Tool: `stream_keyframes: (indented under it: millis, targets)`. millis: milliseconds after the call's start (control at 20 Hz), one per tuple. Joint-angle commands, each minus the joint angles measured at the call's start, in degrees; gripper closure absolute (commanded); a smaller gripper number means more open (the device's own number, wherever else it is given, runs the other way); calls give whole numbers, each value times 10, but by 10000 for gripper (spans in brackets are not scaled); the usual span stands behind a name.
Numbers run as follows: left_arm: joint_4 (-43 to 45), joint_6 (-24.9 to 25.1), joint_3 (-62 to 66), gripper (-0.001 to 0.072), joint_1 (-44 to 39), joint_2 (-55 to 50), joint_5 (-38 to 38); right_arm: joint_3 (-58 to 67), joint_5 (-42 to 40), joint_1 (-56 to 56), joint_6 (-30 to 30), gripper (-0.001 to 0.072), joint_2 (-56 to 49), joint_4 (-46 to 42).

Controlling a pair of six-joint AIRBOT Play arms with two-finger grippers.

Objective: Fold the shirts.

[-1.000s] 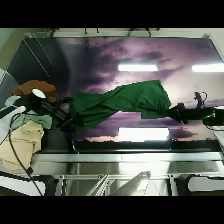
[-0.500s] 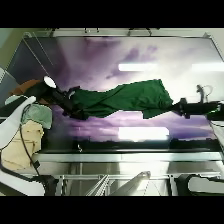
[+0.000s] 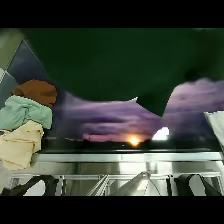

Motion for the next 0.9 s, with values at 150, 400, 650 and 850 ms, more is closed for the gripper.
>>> stream_keyframes:
  millis: [150,400,650,850]
  targets:
    - [-37,33,-7,685,229,142,57,192,-156,-20,-65,693,48,-9]
    - [-114,90,-128,685,121,53,-3,209,-115,80,-52,693,-69,-161]
    - [-25,133,-190,685,7,-111,43,209,-135,308,-32,693,-289,-461]
    - [-21,159,-161,685,-22,-283,110,209,-250,375,-21,693,-461,-495]
